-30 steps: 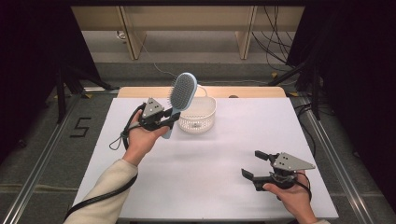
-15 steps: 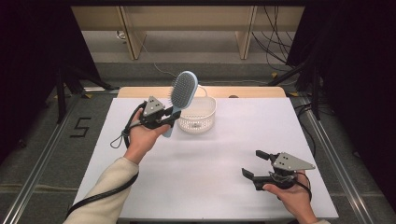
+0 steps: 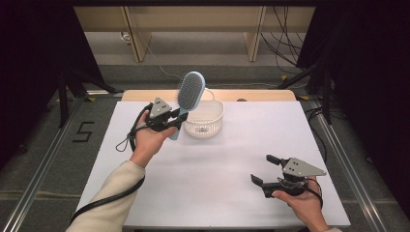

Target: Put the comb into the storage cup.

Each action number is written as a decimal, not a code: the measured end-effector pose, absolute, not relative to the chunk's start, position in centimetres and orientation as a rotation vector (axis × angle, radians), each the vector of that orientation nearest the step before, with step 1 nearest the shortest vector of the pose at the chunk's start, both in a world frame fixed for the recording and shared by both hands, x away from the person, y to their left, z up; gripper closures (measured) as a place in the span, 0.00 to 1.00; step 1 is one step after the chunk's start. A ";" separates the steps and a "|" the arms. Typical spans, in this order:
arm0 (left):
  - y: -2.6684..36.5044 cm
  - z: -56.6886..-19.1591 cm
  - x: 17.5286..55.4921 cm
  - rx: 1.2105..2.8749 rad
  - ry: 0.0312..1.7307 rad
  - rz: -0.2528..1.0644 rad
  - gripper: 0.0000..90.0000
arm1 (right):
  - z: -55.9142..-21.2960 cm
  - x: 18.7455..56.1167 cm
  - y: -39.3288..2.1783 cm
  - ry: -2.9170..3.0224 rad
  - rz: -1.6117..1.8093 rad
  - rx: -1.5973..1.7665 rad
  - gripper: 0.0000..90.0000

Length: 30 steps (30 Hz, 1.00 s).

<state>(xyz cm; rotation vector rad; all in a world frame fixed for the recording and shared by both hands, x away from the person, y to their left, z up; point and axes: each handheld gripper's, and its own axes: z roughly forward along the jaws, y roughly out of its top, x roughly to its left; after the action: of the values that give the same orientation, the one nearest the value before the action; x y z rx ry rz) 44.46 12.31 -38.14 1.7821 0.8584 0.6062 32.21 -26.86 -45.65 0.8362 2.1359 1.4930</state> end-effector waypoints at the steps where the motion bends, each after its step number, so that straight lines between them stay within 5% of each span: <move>1: 12.3 -38.1 44.5 1.782 0.859 0.607 0.78 | -45.6 32.2 -26.9 2.135 1.494 0.837 0.11; 11: 12.1 -37.7 44.9 1.771 0.861 0.609 0.78 | -45.6 32.3 -26.9 2.132 1.476 0.835 0.02; 30: 11.5 -37.5 45.5 1.757 0.861 0.609 0.78 | -45.7 32.4 -27.1 2.105 1.462 0.864 0.00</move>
<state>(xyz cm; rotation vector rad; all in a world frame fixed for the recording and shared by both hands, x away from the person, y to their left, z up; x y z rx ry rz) 45.54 11.53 -37.53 1.7573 0.8610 0.6088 32.37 -27.06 -45.69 0.8645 2.1052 1.4618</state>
